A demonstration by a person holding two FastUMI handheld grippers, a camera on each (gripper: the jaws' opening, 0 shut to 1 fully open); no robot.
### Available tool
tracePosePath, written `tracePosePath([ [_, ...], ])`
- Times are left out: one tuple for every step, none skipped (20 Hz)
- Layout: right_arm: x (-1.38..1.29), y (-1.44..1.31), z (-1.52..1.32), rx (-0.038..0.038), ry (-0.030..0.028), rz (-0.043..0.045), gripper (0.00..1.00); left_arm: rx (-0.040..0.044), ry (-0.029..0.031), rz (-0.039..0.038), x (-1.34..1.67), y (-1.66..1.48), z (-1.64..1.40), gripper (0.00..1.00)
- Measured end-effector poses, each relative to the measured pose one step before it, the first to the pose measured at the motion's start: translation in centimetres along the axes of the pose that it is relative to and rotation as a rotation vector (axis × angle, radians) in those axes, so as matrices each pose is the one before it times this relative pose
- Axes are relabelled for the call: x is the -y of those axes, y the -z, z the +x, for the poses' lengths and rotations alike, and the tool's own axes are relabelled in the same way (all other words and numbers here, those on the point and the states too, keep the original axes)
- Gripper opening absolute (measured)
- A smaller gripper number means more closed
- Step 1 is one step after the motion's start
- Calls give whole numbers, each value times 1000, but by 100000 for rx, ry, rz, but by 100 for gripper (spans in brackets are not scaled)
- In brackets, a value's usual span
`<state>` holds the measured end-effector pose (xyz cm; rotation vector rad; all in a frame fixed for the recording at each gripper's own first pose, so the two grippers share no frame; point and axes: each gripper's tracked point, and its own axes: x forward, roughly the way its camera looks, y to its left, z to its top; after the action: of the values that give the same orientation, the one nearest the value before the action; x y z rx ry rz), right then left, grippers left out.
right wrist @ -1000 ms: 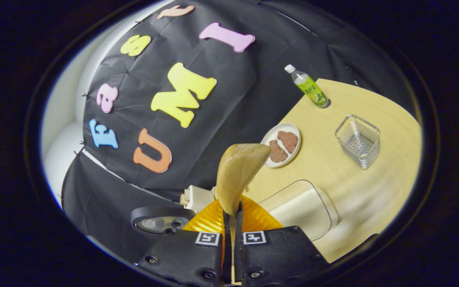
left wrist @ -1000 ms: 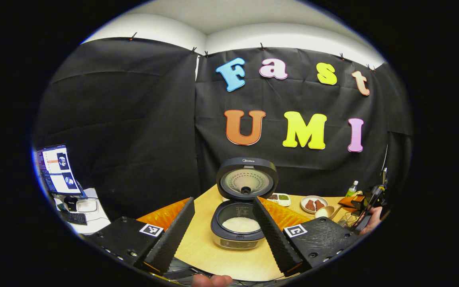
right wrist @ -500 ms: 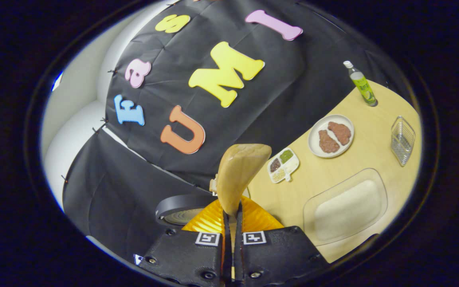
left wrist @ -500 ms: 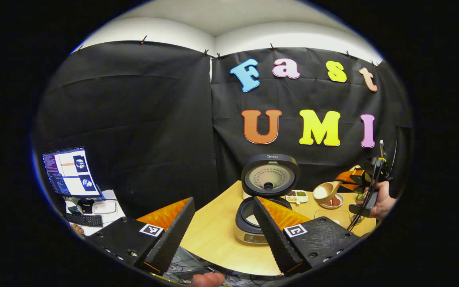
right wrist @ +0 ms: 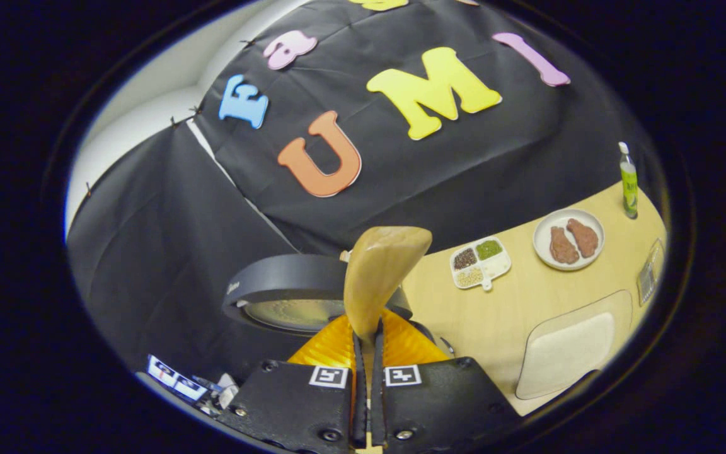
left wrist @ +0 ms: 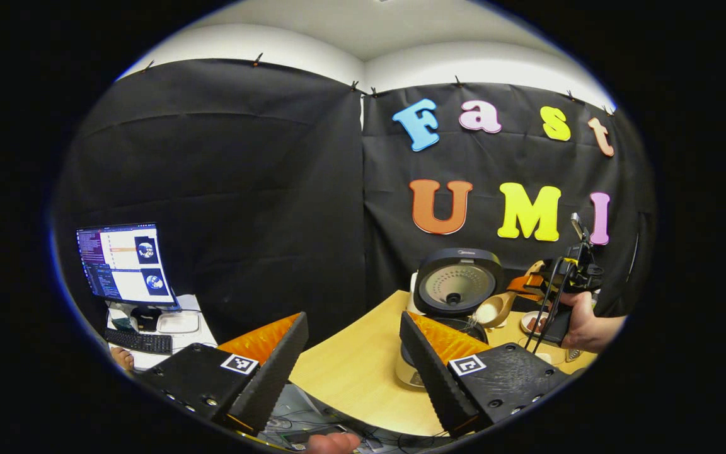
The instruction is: Close the left gripper, press the button to open the rice cooker; take a wooden spoon from the chopstick holder with the right hand, scoop a spoonful of rice and pour it into the rice cooker, then put the wooden spoon back into the chopstick holder.
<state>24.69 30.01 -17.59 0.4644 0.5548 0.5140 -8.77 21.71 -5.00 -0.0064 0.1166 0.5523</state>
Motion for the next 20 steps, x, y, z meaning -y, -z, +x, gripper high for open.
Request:
tracePosePath([
  [-315,467,416,-276,690,-2824,8,-314,-820,-659,-630,167,161,95],
  [-185,399,293,-149,932,-2782,8,-241,-921,-537,-593,275,210,95],
  [-219,351,257,28,946,-2803,8,-99,-811,-707,-243,84,125,95],
  [-278,208,253,66,846,-3102,8,-97,-598,-807,-351,100,102,95],
  [-279,157,192,260,643,-3376,8,-301,-536,-828,-403,170,51,95],
  [-303,140,135,474,662,-3404,8,-383,-115,-686,-258,196,77,95],
  [-309,105,144,474,741,-3917,8,57,184,-374,-64,200,15,95],
  [-306,169,29,554,610,-4068,8,-118,319,-72,-85,71,60,95],
  [-420,6,-4,860,178,-4137,8,99,321,149,-1,120,-70,95],
  [-350,108,41,706,337,-4302,8,119,340,183,-73,-18,140,95],
  [-225,39,-169,1194,542,-4443,8,-29,373,73,-138,-27,147,95],
  [-137,-17,-95,1241,721,-4087,8,-34,204,-33,-2,-25,65,95],
  [-278,-64,-145,1057,182,-3910,8,145,-61,-174,-221,-86,175,95],
  [-342,-11,-15,864,-88,-3160,8,45,-23,-475,-129,-51,56,95],
  [-258,-100,-76,614,-165,-3000,8,5,195,-489,-90,101,31,95],
  [42,68,179,675,-255,-2493,8,-109,241,-263,-104,271,133,95],
  [-241,-127,65,311,-411,-3009,8,-266,36,263,-122,191,67,95],
  [-221,-19,-16,-89,-634,-2686,8,-309,-216,746,-224,320,141,95],
  [-396,-37,-87,14,-959,-2902,8,-275,181,997,-152,314,163,95],
  [-241,-167,-88,469,-712,-3462,8,49,425,1160,-59,58,135,95],
])
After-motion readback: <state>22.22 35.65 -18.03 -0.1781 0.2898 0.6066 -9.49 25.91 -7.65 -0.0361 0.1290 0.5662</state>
